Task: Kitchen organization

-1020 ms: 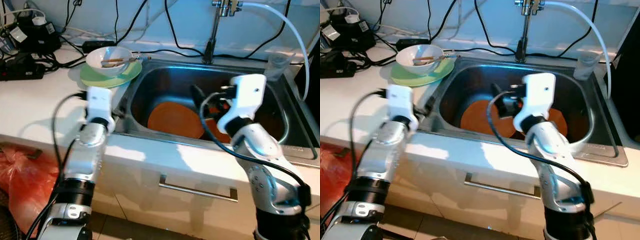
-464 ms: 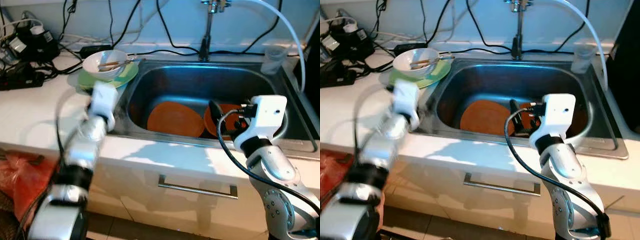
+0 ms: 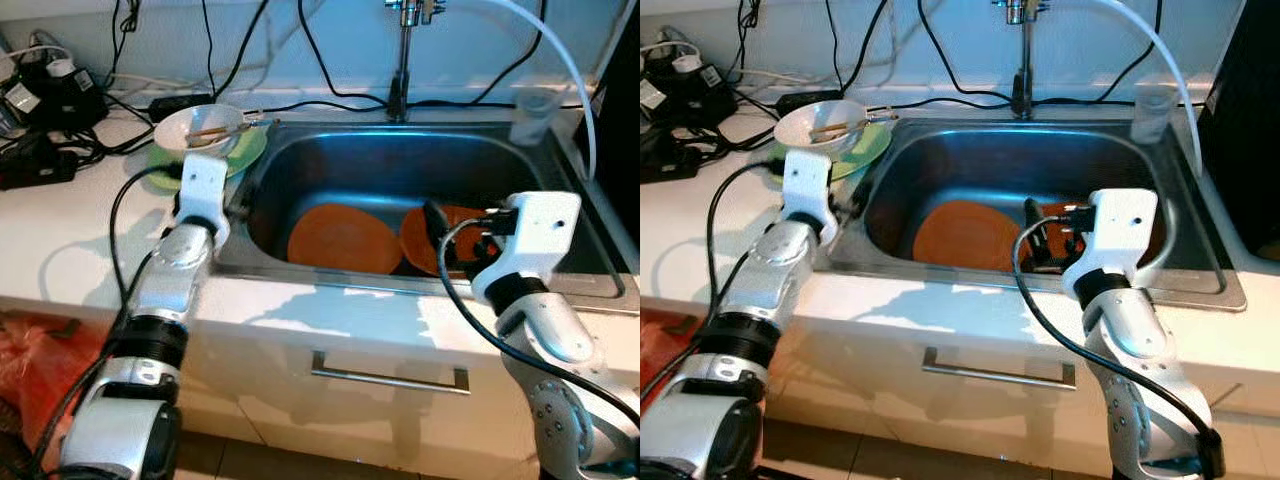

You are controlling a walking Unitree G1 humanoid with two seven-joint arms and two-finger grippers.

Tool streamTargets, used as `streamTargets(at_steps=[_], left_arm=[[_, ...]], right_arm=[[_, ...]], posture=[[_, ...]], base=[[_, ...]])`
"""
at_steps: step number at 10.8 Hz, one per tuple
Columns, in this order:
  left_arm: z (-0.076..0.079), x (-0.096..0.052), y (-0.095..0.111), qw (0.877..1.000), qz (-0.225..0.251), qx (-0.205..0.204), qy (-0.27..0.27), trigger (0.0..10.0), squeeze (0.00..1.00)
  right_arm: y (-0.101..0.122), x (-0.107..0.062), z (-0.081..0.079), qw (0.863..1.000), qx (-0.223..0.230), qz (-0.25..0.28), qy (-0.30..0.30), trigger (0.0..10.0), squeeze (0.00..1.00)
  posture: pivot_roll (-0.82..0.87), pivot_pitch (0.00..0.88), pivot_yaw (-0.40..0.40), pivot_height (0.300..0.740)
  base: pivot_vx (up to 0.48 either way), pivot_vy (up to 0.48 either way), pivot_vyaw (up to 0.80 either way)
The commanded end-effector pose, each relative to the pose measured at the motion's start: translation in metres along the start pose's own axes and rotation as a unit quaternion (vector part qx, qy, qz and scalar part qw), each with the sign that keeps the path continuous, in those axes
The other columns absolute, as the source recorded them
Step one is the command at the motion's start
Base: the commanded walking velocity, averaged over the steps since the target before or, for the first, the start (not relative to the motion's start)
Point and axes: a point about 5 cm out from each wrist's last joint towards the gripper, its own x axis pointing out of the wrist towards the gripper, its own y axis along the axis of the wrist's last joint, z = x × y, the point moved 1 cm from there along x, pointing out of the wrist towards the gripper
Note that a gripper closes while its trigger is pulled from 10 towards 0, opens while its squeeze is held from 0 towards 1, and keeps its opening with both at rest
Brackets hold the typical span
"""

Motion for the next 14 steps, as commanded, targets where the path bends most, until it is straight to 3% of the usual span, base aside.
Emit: streamTargets(at_steps=[1, 5, 8, 14], left_arm=[[-0.013, 0.001, 0.001, 1.0, -0.001, 0.02, 0.015, 10.0, 0.0], [-0.031, 0.001, -0.005, 0.998, -0.018, 0.041, 0.051, 10.0, 0.0], [-0.043, -0.002, -0.023, 0.993, -0.07, 0.08, 0.053, 10.0, 0.0], [-0.04, 0.006, -0.017, 0.989, -0.076, 0.124, 0.031, 10.0, 0.0]], right_arm=[[0.001, -0.003, 0.0, 1.0, -0.003, -0.002, 0.001, 10.0, 0.0], [0.002, -0.002, 0.002, 1.0, -0.008, -0.009, 0.005, 10.0, 0.0], [0.003, -0.002, 0.001, 1.0, -0.01, -0.014, 0.012, 10.0, 0.0], [-0.001, -0.011, 0.002, 0.999, -0.003, -0.032, 0.005, 10.0, 0.0]], posture=[[-0.16, 0.0, 0.122, 0.74], [-0.15, 0.0, 0.096, 0.74], [-0.13, 0.0, 0.078, 0.74], [-0.14, 0.06, 0.079, 0.74]], base=[[0.0, 0.0, 0.0], [0.0, 0.0, 0.0], [0.0, 0.0, 0.0], [0.0, 0.0, 0.0]])
